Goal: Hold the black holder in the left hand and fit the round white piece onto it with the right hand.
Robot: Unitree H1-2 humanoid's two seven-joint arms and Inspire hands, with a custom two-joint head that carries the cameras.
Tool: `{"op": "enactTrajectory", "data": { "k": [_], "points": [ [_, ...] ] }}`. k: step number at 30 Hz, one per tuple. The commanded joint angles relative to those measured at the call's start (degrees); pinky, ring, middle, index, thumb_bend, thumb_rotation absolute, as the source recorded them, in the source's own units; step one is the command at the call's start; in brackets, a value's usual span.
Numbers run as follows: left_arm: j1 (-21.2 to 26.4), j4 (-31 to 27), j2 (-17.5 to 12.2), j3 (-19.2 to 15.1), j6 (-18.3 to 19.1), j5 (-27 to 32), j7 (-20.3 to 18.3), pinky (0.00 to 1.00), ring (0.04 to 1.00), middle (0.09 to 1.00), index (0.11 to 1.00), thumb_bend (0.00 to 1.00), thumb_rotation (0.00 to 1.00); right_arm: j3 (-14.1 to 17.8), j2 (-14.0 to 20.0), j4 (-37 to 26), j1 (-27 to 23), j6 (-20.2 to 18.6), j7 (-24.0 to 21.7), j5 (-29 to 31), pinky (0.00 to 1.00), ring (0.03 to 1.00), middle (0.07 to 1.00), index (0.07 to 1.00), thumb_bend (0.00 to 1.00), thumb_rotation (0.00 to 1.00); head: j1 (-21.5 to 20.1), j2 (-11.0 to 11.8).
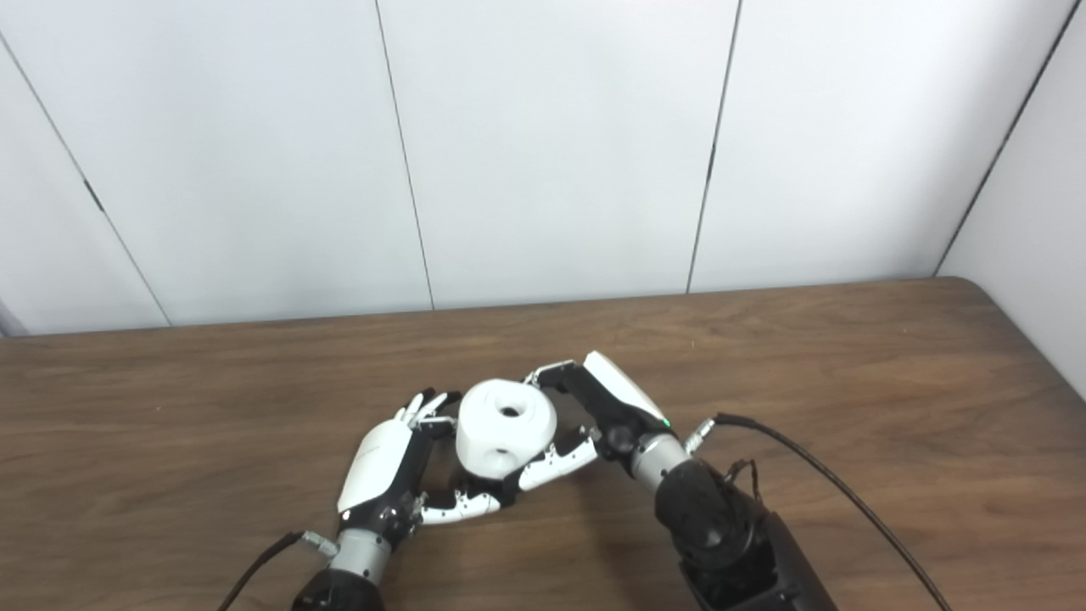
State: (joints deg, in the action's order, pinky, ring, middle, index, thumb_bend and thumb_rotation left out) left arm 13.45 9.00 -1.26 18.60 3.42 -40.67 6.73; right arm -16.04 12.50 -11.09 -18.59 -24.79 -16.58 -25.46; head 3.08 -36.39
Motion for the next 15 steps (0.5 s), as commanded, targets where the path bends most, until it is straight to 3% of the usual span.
{"op": "enactTrajectory", "data": {
  "k": [1, 15],
  "points": [
    [-1.7, -0.2, 0.3, 0.6, 0.2, 0.0, 0.8, 1.00, 1.000, 0.923, 0.479, 0.52, 0.05, 0.1, 0.1, -1.1, -1.4, 1.5, 0.9, -0.4, 0.88, 0.885, 0.763, 0.477, 0.51, 0.13, 0.1, -0.2],
    [-2.7, -2.8, 0.7, 1.1, 1.7, -0.1, 0.3, 1.00, 1.000, 0.921, 0.479, 0.52, 0.05, -0.6, -0.1, -1.4, -0.5, 1.5, 0.5, -0.6, 0.90, 0.890, 0.769, 0.478, 0.51, 0.13, 0.0, -1.0]
  ]
}}
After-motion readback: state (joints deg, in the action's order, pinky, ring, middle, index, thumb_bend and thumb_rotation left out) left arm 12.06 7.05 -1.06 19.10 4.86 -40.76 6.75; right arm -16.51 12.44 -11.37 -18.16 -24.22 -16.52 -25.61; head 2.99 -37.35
